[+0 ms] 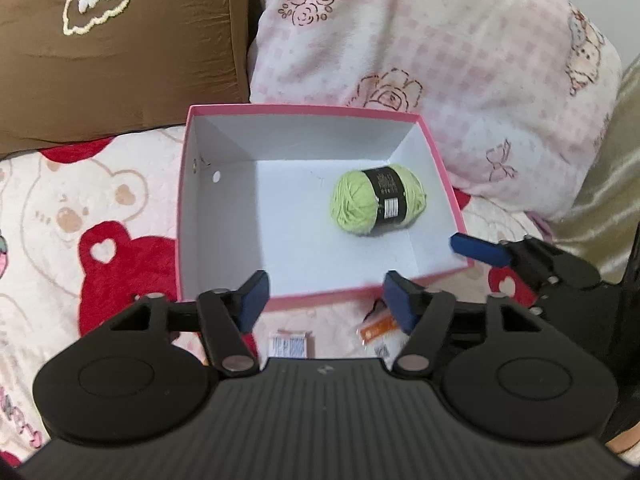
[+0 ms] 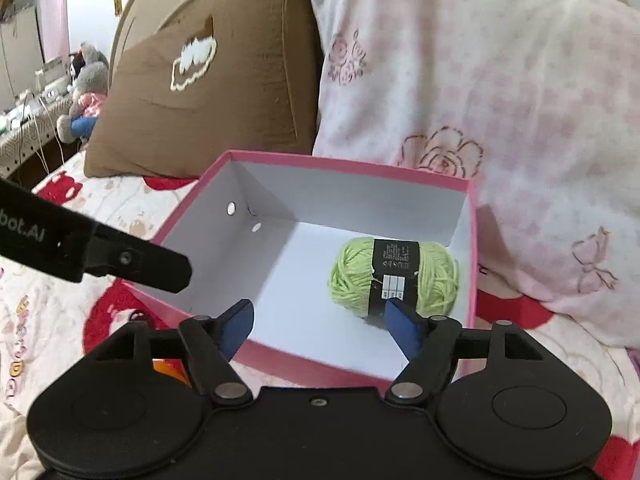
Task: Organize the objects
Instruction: 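Withdraw the left tool from the box toward the clear plastic case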
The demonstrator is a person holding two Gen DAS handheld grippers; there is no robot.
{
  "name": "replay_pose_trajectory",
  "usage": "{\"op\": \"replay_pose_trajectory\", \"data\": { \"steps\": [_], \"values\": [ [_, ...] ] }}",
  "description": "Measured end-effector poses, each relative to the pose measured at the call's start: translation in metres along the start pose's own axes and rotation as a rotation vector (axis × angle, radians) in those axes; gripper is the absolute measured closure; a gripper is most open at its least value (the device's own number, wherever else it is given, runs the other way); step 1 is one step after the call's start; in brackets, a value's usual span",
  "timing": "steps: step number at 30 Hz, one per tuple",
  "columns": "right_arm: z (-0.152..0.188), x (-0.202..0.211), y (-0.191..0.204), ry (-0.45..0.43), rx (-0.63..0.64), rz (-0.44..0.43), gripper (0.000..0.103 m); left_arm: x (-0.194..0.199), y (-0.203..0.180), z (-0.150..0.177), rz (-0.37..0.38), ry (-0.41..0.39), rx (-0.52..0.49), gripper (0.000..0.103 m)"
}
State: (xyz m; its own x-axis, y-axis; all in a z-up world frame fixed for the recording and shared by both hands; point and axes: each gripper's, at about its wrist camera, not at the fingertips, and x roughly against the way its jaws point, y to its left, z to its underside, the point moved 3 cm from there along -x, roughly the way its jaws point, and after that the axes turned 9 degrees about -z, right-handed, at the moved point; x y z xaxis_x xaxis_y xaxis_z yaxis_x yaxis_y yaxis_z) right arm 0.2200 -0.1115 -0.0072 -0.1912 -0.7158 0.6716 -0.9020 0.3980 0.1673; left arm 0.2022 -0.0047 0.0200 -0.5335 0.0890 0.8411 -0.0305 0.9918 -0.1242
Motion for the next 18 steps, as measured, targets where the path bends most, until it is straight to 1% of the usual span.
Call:
{"op": "replay_pose_trajectory", "data": {
  "steps": [2, 5, 9, 11, 18],
  "values": [
    [0.002, 0.013, 0.003, -0.004, -0.018, -0.022, 0.015, 0.009, 0.001, 0.006, -0.004, 0.006, -0.009, 0.026],
    [0.005, 0.032, 0.010, -0.022, -0.019, -0.038, 0.010, 0.021, 0.001, 0.016, 0.005, 0.015, -0.027, 0.019],
    [0.011, 0.056, 0.025, -0.033, 0.012, -0.057, 0.007, 0.034, -0.001, 0.029, -0.004, 0.016, -0.060, 0.014],
    [0.015, 0.063, 0.032, -0.032, 0.029, -0.058, 0.006, 0.039, -0.001, 0.034, -0.004, 0.019, -0.066, 0.009],
    [0.033, 0.082, 0.058, 0.019, 0.118, -0.056, 0.006, 0.049, 0.000, 0.051, 0.017, 0.056, -0.087, 0.007]
  ]
}}
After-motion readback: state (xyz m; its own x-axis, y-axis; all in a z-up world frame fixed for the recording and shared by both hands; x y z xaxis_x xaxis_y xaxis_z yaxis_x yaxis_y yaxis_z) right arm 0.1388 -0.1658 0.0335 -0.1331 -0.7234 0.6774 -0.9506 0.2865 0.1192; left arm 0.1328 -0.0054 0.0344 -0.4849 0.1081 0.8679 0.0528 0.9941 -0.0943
